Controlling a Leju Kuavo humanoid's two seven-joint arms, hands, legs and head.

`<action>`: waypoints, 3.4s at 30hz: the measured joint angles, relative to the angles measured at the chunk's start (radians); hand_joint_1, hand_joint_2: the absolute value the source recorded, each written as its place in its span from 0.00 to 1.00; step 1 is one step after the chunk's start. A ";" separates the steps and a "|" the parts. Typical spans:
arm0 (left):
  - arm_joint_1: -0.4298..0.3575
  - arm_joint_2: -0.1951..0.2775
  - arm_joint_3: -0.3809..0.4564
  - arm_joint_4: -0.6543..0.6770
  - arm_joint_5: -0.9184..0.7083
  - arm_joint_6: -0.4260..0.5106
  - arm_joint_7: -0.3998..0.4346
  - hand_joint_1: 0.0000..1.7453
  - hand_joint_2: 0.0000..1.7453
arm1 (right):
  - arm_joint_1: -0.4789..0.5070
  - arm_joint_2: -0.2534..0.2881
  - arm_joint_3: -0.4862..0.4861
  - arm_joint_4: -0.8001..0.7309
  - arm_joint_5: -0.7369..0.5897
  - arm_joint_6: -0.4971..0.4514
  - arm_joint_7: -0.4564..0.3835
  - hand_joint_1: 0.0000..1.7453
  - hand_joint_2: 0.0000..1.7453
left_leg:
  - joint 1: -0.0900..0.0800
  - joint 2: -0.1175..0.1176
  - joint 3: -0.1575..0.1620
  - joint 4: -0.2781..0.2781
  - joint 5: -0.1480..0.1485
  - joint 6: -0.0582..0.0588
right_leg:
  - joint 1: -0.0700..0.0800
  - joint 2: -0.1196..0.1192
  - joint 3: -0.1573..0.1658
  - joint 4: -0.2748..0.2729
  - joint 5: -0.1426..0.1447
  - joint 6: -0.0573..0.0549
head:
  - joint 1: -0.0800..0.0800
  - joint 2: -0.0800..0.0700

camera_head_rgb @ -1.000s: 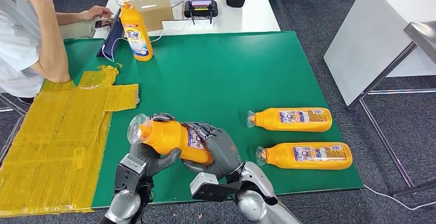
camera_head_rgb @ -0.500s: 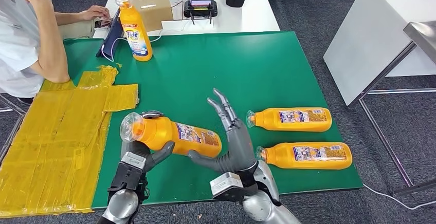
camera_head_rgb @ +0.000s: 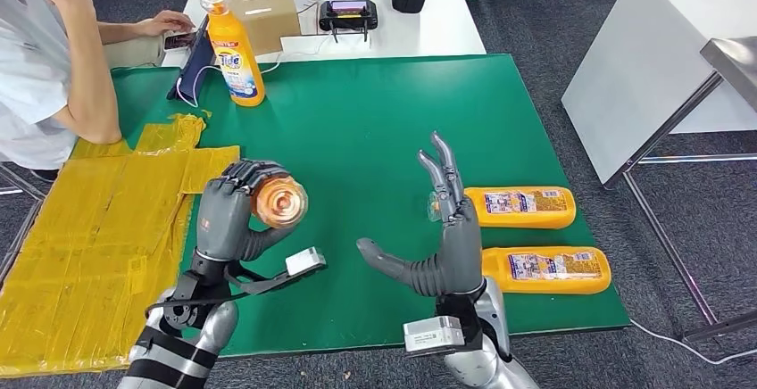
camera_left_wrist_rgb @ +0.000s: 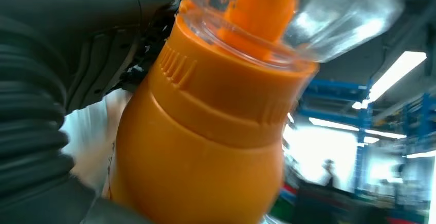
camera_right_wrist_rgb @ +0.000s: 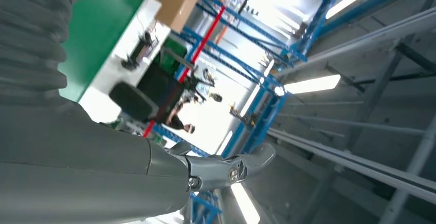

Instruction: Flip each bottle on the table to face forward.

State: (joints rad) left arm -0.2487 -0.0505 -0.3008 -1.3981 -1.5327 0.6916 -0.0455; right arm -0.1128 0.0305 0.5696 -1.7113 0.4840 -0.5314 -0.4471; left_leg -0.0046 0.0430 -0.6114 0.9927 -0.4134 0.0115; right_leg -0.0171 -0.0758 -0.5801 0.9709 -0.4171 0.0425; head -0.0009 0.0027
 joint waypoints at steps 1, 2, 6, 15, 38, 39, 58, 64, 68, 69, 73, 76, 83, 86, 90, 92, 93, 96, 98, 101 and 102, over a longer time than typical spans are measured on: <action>-0.019 0.008 0.006 0.017 -0.061 -0.001 0.050 1.00 1.00 | 0.000 -0.003 -0.002 -0.008 0.010 0.000 0.004 0.00 1.00 | 0.000 0.000 0.000 0.000 0.000 0.000 | 0.000 0.000 0.000 0.000 0.000 0.000 | 0.000 0.000; -0.041 0.022 0.003 0.038 -0.080 -0.007 0.109 1.00 1.00 | 0.000 -0.007 -0.004 -0.016 0.021 0.003 0.010 0.00 1.00 | 0.000 0.000 0.000 0.000 0.000 0.000 | 0.000 0.000 0.000 0.000 0.000 0.000 | 0.000 0.000; -0.199 0.119 -0.135 0.193 -0.044 -0.109 0.383 1.00 1.00 | -0.006 -0.022 -0.009 -0.044 0.066 0.015 0.031 0.00 1.00 | 0.000 0.000 0.000 0.000 0.002 0.000 | 0.000 -0.001 0.000 0.000 0.000 0.000 | 0.000 0.000; -0.418 0.202 -0.405 0.506 -0.037 -0.219 0.478 1.00 1.00 | -0.015 -0.035 -0.025 -0.086 0.079 0.003 0.036 0.00 1.00 | 0.000 0.000 -0.001 0.000 0.002 0.000 | 0.000 0.000 0.000 0.001 0.001 0.001 | 0.000 0.000; -0.528 0.195 -0.262 1.032 0.202 -0.462 0.259 0.00 1.00 | 0.001 -0.057 -0.081 -0.085 0.080 0.016 0.047 0.00 1.00 | 0.000 0.002 0.002 0.000 0.002 0.000 | 0.000 0.002 0.002 0.001 0.001 0.001 | 0.000 0.000; -0.525 0.193 -0.238 1.032 0.222 -0.462 0.234 0.00 1.00 | 0.001 -0.059 -0.081 -0.082 0.082 0.021 0.050 0.00 1.00 | 0.000 0.002 0.002 0.000 0.002 0.000 | 0.000 0.002 0.002 0.001 0.001 0.001 | 0.000 0.000; -0.396 0.128 0.043 0.907 0.504 -0.169 -0.132 0.00 1.00 | -0.045 -0.089 -0.081 -0.007 0.288 0.095 0.187 0.00 1.00 | 0.000 0.001 0.002 0.000 0.002 0.000 | 0.000 0.001 0.002 0.001 0.001 0.001 | 0.000 0.000; -0.274 0.110 0.099 0.642 0.567 -0.044 -0.231 0.00 1.00 | -0.121 -0.113 -0.080 0.073 0.478 0.205 0.346 0.00 1.00 | 0.000 0.001 0.002 0.000 0.002 0.000 | 0.000 0.001 0.002 0.001 0.001 0.001 | 0.000 0.000; -0.169 0.105 0.103 0.332 0.734 -0.249 -0.243 0.00 1.00 | -0.216 -0.150 -0.080 0.174 0.538 0.323 0.407 0.00 1.00 | 0.000 0.001 0.001 0.000 0.002 0.000 | 0.000 0.001 0.002 0.001 0.001 0.001 | 0.000 0.000; -0.150 0.105 0.102 0.265 0.777 -0.302 -0.249 0.00 1.00 | -0.242 -0.162 -0.080 0.205 0.544 0.355 0.415 0.00 1.00 | 0.000 0.001 0.001 0.000 0.002 0.000 | 0.000 0.001 0.002 0.001 0.001 0.001 | 0.000 0.000; -0.075 0.104 0.092 0.054 0.924 -0.437 -0.282 0.00 1.00 | -0.339 -0.219 -0.080 0.335 0.542 0.455 0.421 0.00 1.00 | -0.001 0.001 0.001 0.001 0.002 0.000 | -0.001 0.001 0.002 0.001 0.002 0.002 | 0.000 0.000; -0.015 0.103 0.081 -0.046 1.010 -0.483 -0.308 0.00 1.00 | -0.395 -0.272 -0.080 0.432 0.523 0.514 0.402 0.00 1.00 | -0.001 0.000 0.001 0.001 0.002 0.000 | -0.001 0.000 0.002 0.000 0.002 0.002 | 0.000 0.000; 0.092 0.101 0.061 -0.161 1.143 -0.537 -0.348 0.00 1.00 | -0.458 -0.398 -0.079 0.613 0.455 0.602 0.338 0.00 1.00 | -0.001 -0.002 0.000 0.001 0.001 0.000 | -0.001 -0.002 0.001 0.000 0.002 0.002 | 0.000 0.000; 0.112 0.101 0.056 -0.174 1.146 -0.538 -0.352 0.00 1.00 | -0.465 -0.436 -0.076 0.659 0.434 0.631 0.325 0.00 1.00 | -0.001 -0.003 0.000 0.001 0.001 0.000 | -0.001 -0.002 0.001 0.000 0.002 0.002 | 0.000 0.000; 0.125 0.101 0.040 -0.176 1.147 -0.537 -0.353 0.00 1.00 | -0.466 -0.483 -0.063 0.702 0.398 0.660 0.303 0.00 1.00 | -0.001 -0.004 -0.001 0.001 0.001 0.000 | -0.001 -0.003 0.001 0.000 0.002 0.002 | 0.000 0.000; 0.126 0.100 0.036 -0.176 1.148 -0.536 -0.353 0.00 1.00 | -0.466 -0.502 -0.057 0.713 0.375 0.671 0.291 0.00 1.00 | -0.001 -0.004 -0.001 0.001 0.001 0.000 | -0.001 -0.003 0.001 0.000 0.002 0.002 | -0.001 0.000; 0.126 0.100 0.033 -0.175 1.150 -0.536 -0.353 0.00 1.00 | -0.465 -0.511 -0.054 0.716 0.359 0.676 0.284 0.00 1.00 | -0.001 -0.004 0.000 0.001 0.001 0.000 | -0.001 -0.003 0.001 0.000 0.002 0.002 | 0.000 0.000; 0.128 0.099 0.023 -0.174 1.155 -0.535 -0.354 0.00 1.00 | -0.463 -0.539 -0.044 0.722 0.321 0.682 0.276 0.00 1.00 | -0.001 -0.004 -0.001 0.001 0.001 0.000 | -0.001 -0.003 0.001 0.000 0.002 0.002 | 0.000 0.000; 0.129 0.098 0.017 -0.173 1.155 -0.534 -0.354 0.00 1.00 | -0.460 -0.553 -0.038 0.725 0.312 0.682 0.276 0.00 1.00 | -0.001 -0.004 -0.001 0.001 0.001 0.000 | -0.001 -0.003 0.001 0.000 0.002 0.002 | -0.001 0.000; 0.129 0.097 0.010 -0.169 1.157 -0.534 -0.353 0.00 1.00 | -0.455 -0.565 -0.030 0.734 0.312 0.673 0.291 0.00 1.00 | -0.001 -0.003 -0.001 0.001 0.001 0.000 | -0.001 -0.003 0.001 0.000 0.002 0.002 | -0.001 0.000; 0.129 0.096 0.007 -0.167 1.157 -0.534 -0.353 0.00 1.00 | -0.453 -0.565 -0.028 0.740 0.317 0.663 0.301 0.00 1.00 | -0.001 -0.004 -0.001 0.001 0.001 0.000 | -0.001 -0.003 0.001 0.000 0.002 0.002 | -0.001 0.000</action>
State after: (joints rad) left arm -0.1197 0.0458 -0.2939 -1.5653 -0.3755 0.1580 -0.3984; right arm -0.5659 -0.5346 0.5420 -0.9713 0.8014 0.1315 -0.1459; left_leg -0.0057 0.0394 -0.6120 0.9935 -0.4121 0.0117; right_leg -0.0180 -0.0787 -0.5790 0.9710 -0.4154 0.0446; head -0.0014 0.0027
